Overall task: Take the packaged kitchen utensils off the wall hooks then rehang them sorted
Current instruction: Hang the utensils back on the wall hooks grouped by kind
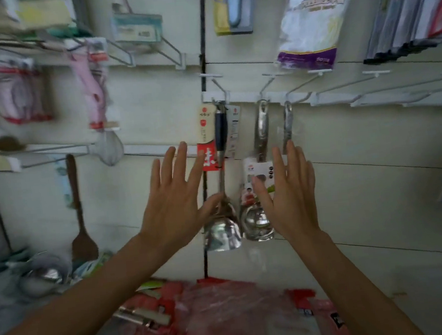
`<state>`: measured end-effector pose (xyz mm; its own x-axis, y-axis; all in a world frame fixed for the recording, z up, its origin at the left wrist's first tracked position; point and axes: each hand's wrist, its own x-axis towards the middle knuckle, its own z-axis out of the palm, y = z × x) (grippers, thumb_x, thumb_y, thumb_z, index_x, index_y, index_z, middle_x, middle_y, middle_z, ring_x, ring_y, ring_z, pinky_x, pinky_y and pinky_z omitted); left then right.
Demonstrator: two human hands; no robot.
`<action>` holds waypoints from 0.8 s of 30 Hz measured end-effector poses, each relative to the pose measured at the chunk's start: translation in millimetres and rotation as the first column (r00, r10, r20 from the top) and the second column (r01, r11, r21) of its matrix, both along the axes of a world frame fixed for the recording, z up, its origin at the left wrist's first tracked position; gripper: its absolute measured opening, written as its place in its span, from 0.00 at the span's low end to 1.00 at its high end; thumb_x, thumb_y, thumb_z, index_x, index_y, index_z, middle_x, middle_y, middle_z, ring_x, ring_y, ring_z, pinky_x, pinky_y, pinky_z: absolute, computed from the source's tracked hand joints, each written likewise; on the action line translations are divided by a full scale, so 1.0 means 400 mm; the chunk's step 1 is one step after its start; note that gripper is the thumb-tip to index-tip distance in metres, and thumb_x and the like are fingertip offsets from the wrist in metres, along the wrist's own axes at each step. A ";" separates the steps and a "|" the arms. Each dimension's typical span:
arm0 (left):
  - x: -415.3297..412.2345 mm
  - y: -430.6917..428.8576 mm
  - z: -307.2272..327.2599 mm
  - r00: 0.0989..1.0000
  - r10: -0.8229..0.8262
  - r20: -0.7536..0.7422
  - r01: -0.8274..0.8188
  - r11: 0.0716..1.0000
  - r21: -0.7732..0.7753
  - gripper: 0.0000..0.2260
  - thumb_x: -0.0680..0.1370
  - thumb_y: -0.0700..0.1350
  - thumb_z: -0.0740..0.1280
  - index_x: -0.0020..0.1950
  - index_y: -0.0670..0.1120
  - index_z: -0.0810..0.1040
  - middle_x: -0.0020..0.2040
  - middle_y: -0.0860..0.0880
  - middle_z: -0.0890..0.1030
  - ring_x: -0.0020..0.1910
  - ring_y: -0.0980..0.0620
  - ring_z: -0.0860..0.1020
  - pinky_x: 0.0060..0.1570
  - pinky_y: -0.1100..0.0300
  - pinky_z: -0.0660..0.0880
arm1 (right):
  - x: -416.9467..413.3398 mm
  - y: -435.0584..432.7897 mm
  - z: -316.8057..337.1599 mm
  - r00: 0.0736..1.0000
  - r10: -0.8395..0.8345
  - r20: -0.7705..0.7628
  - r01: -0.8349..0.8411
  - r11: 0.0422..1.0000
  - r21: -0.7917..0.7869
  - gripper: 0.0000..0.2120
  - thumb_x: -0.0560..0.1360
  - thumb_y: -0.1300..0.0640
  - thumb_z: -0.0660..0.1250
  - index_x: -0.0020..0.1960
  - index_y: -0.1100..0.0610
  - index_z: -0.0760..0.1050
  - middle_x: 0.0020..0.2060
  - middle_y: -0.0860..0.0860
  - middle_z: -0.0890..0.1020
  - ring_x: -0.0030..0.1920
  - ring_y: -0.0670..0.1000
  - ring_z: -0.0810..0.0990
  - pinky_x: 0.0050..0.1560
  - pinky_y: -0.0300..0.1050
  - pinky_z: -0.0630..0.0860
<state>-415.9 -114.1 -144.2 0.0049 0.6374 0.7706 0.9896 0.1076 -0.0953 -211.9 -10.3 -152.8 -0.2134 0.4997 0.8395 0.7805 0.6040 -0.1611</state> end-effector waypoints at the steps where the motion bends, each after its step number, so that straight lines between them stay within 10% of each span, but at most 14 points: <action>1: -0.038 -0.029 -0.001 0.999 0.037 -0.010 -0.037 0.999 -0.003 0.35 0.80 0.67 0.50 0.80 0.46 0.55 0.80 0.38 0.53 0.78 0.38 0.52 0.75 0.38 0.53 | -0.034 -0.020 -0.001 1.000 0.011 0.018 -0.011 1.000 0.004 0.36 0.80 0.34 0.47 0.81 0.56 0.52 0.80 0.58 0.50 0.80 0.58 0.47 0.78 0.62 0.47; 13: -0.527 -0.513 -0.047 0.914 0.407 -0.013 -0.407 0.913 -0.023 0.37 0.78 0.69 0.48 0.80 0.46 0.57 0.79 0.38 0.54 0.78 0.37 0.53 0.75 0.38 0.52 | -0.572 -0.343 -0.048 0.955 0.261 0.138 -0.270 0.961 0.053 0.35 0.81 0.36 0.50 0.80 0.58 0.56 0.80 0.61 0.53 0.80 0.62 0.51 0.77 0.64 0.51; 24: -0.925 -1.184 -0.213 0.640 0.768 0.028 -0.759 0.637 -0.132 0.37 0.78 0.69 0.48 0.80 0.46 0.55 0.79 0.38 0.54 0.78 0.38 0.53 0.75 0.39 0.52 | -1.205 -0.864 -0.223 0.744 0.623 0.242 -0.639 0.769 -0.017 0.35 0.82 0.36 0.46 0.80 0.58 0.58 0.79 0.62 0.57 0.79 0.62 0.54 0.77 0.63 0.53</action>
<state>-785.8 -587.7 -229.3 -0.5727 0.4587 0.6794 0.5627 0.8227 -0.0811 -694.0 -356.0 -241.9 -0.6432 0.1316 0.7543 0.2260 0.9739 0.0229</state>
